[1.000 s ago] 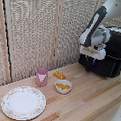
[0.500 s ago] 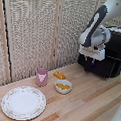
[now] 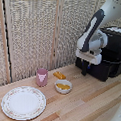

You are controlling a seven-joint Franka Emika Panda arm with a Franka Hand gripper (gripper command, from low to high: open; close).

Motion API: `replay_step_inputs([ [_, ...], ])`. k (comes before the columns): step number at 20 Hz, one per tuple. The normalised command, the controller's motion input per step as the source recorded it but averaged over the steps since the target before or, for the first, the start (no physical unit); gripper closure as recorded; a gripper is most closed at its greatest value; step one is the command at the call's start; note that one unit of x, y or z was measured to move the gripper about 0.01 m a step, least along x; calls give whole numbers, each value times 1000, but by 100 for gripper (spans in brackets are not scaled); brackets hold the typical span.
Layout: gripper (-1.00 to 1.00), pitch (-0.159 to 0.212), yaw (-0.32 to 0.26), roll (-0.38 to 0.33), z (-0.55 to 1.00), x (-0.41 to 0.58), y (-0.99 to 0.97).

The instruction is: Carefully navigate your gripper to the air fryer's handle. Confidently seize the handle using your gripper. Gradually bring the handle toward yourself to access the air fryer.

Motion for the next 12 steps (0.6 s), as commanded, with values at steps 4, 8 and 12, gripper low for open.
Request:
replay_step_inputs([
  [4,100,23,-73,129,-13,82,753],
  [8,100,41,-73,165,0,89,706],
  [12,-100,14,-55,6,20,23,451],
])
